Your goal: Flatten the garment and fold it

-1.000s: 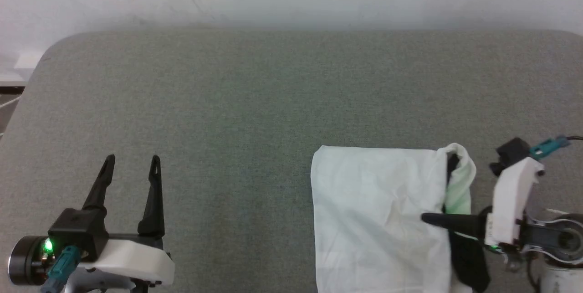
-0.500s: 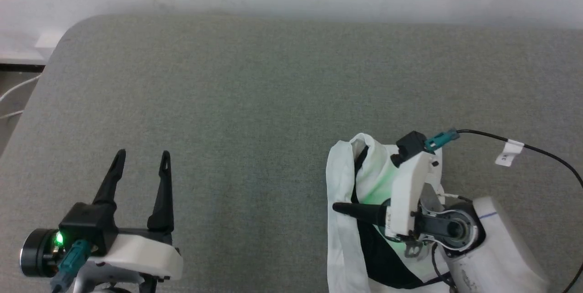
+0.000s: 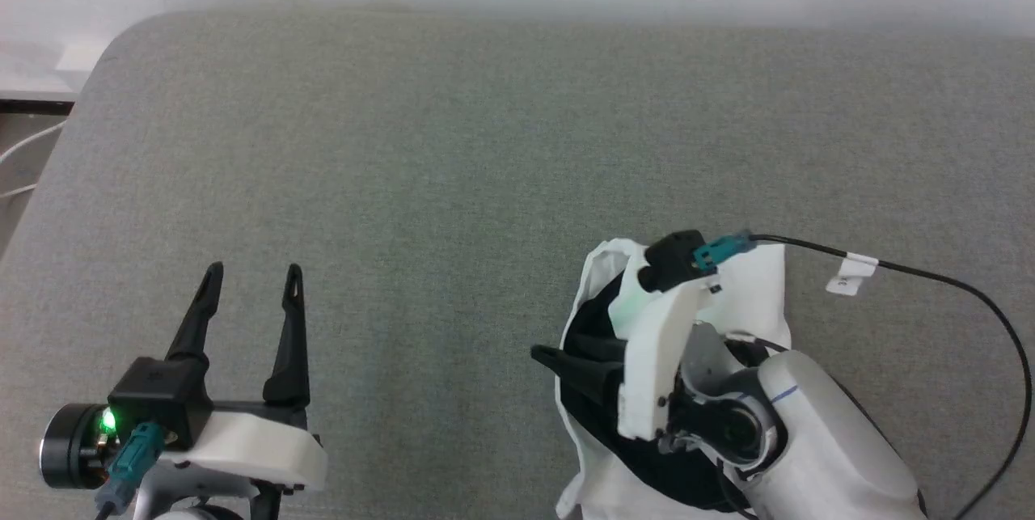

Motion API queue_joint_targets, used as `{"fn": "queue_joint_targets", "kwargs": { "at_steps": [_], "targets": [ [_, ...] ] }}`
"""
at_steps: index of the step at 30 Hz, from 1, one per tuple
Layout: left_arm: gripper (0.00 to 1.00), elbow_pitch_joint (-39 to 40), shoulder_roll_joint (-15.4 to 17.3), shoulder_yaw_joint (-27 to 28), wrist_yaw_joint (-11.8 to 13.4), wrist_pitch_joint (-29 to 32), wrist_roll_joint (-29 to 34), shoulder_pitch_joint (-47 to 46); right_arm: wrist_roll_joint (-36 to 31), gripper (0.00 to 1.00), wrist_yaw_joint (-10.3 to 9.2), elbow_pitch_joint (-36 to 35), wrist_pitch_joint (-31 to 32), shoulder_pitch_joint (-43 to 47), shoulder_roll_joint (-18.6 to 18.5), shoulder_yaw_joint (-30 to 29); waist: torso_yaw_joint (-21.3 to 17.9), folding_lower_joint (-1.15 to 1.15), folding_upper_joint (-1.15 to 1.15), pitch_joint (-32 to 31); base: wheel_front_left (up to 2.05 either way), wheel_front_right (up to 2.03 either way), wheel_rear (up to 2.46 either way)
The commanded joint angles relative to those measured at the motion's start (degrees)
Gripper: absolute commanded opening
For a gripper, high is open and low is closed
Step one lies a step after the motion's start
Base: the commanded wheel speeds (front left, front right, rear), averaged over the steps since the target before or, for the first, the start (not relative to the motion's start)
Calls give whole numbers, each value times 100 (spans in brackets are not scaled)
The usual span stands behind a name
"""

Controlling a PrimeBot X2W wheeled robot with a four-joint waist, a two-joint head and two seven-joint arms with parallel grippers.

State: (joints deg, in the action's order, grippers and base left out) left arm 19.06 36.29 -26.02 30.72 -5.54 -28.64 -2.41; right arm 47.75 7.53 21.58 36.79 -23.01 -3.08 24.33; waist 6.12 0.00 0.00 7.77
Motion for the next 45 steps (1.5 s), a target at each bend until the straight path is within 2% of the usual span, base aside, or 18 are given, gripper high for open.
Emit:
{"fn": "queue_joint_targets", "kwargs": {
  "at_steps": [1, 5, 10, 16, 23, 28, 31, 36, 40, 45],
  "targets": [
    [100, -15, 4, 14, -9, -24, 17, -11, -66, 100, -4, -69, -52, -58, 1, 36, -32, 0, 0, -31, 0, 0, 0],
    [100, -4, 28, 17, 17, -1, 14, 22, -845, 100, -4, -900, -804, 15, -430, 515, -131, 0, 0, -100, 0, 0, 0],
    [100, 14, 45, 6, 50, 36, 7, 67, -1761, 100, -4, -1518, -1937, 231, -804, 341, -236, 0, 0, -186, 0, 0, 0],
    [100, 66, 68, 4, 104, 80, 4, 124, -2642, 100, -4, -2103, -2746, 702, -1025, -475, -325, 0, 0, -268, 0, 0, 0],
    [100, 138, 130, 68, 181, 78, 2, 200, -3235, 100, -4, -2753, -2881, 1375, -1239, -1896, -428, 0, 0, -234, 0, 0, 0],
    [100, 165, 160, 113, 219, 66, 0, 219, -3350, 100, -4, -3141, -2537, 1898, -1368, -2748, -466, 0, 0, -184, 0, 0, 0],
    [100, 172, 171, 138, 242, 56, -9, 237, -3186, 100, -4, -3216, -2051, 2218, -1426, -3182, -478, 0, 0, -160, 0, 0, 0],
    [100, 173, 182, 171, 264, 31, -27, 264, -2682, 100, -4, -3103, -731, 2545, -1415, -3685, -489, 0, 0, -116, 0, 0, 0],
    [100, 170, 165, 152, 239, 20, -29, 217, -2366, 100, -4, -2919, 284, 2567, -1301, -3857, -434, 0, 0, -50, 0, 0, 0],
    [100, 133, 132, 125, 199, -10, -33, 145, -1947, 100, -4, -2626, 1438, 2389, -842, -3918, -324, 0, 0, 10, 0, 0, 0]
  ]
}}
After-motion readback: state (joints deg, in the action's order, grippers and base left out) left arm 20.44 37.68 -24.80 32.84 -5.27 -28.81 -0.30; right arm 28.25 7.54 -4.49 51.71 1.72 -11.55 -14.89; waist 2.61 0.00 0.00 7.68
